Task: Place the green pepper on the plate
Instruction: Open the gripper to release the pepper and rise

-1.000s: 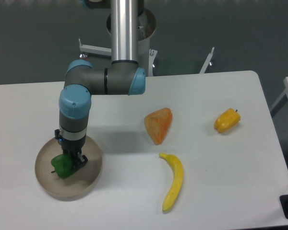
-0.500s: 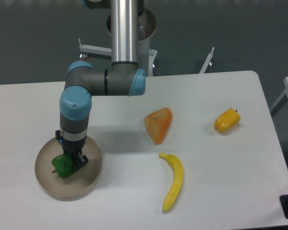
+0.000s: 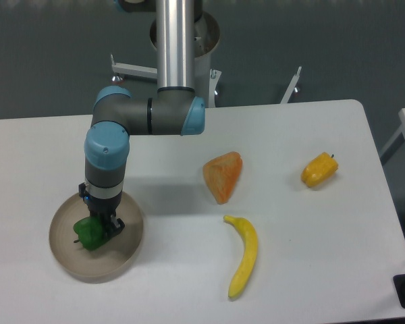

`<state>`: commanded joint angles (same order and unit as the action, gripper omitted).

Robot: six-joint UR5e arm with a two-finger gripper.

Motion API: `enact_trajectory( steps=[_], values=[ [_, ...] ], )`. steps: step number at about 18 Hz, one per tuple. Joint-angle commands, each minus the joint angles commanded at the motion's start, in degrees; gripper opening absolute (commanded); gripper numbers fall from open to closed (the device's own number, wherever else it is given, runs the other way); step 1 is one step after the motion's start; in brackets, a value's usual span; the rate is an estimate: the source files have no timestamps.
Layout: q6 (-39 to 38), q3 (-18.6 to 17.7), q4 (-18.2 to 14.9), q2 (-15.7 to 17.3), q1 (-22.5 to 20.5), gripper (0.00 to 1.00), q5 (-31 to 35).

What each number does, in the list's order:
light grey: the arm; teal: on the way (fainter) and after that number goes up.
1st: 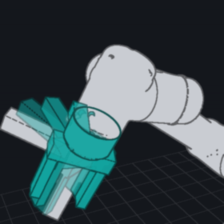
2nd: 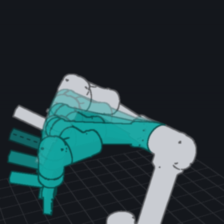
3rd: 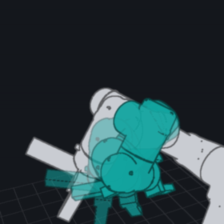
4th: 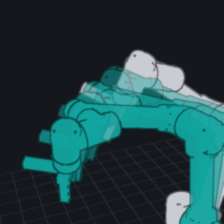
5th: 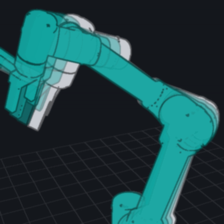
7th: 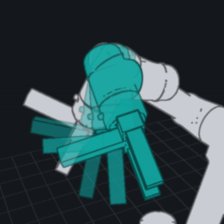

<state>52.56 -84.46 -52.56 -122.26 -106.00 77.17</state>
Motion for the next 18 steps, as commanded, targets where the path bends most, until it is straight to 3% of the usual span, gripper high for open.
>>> enact_trajectory(
  steps=[4, 6, 14, 18],
  values=[
    [0.09, -0.09, -0.09, 0.61, -0.35, 0.93, 0.00],
    [0.09, -0.09, -0.17, 1.14, -0.53, 0.99, 0.00],
    [2.97, -0.09, -1.14, 4.13, -5.35, 1.00, 0.09],
    [8.77, -0.09, -4.91, 6.50, -10.01, 1.00, 0.18]
  ],
)
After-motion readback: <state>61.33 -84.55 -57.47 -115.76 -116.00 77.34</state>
